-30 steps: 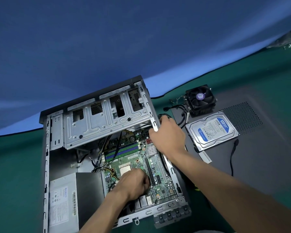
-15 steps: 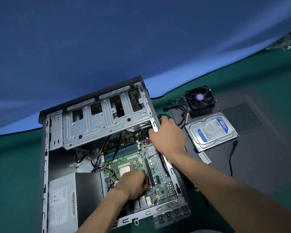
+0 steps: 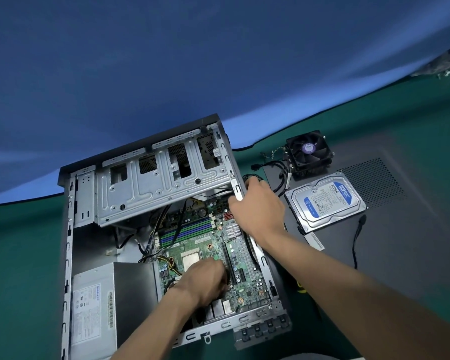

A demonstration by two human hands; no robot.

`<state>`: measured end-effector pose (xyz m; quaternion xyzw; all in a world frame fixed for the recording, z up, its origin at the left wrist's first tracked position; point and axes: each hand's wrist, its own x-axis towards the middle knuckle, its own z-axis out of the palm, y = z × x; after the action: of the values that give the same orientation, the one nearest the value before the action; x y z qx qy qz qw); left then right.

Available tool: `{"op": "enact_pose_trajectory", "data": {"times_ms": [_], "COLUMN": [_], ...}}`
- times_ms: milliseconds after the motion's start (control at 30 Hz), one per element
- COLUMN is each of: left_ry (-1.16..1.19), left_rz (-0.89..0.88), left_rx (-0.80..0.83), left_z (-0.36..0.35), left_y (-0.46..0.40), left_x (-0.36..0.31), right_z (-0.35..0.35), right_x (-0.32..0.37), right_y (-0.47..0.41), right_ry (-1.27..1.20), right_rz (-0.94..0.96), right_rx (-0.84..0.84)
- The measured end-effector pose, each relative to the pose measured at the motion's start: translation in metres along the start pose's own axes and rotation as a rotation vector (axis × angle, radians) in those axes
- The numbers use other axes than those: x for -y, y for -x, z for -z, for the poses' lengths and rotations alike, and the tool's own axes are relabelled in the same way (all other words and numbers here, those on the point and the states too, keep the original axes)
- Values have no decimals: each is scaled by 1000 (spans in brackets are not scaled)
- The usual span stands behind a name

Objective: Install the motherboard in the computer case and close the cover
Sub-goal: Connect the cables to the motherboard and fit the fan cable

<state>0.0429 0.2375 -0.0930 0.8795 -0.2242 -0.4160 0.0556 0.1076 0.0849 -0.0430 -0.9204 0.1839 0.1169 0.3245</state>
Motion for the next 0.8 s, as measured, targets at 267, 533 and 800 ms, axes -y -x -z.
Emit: {"op": "enact_pose_trajectory", "data": {"times_ms": [267, 533, 800], "left_ry": [-35, -51, -35], "left_rz": [-31, -22, -9], "left_rx": [-49, -52, -28], "left_z": [-5, -8, -8], "left_y": [3, -2, -4], "left_x": [3, 4, 2], "right_z": [1, 0, 1], "right_x": [0, -1, 0], "right_y": [0, -1, 0], "right_ry": [-8, -2, -6], "right_rz": [6, 2, -1], "right_rx": [3, 0, 4]}}
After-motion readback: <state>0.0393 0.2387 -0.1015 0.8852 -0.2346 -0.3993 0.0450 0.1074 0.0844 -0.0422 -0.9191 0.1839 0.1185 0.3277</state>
